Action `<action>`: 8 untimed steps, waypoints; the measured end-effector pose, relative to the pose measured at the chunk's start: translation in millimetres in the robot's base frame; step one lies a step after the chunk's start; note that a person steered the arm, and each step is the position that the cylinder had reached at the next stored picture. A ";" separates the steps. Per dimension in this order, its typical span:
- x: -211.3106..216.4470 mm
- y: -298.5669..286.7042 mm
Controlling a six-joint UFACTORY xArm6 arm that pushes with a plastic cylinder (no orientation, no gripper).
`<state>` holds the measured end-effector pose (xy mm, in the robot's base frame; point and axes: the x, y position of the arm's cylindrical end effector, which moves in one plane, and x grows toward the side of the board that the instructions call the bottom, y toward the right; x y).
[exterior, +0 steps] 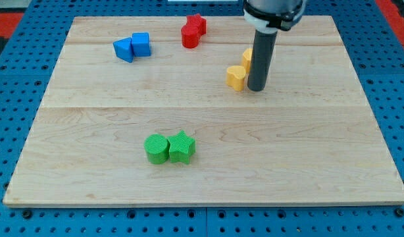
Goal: Push the heart to the left of the hexagon
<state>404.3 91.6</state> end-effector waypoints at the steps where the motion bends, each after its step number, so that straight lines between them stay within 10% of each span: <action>1: -8.2 -35.7; 5: -83.6 -128.6; 8: -86.3 -28.4</action>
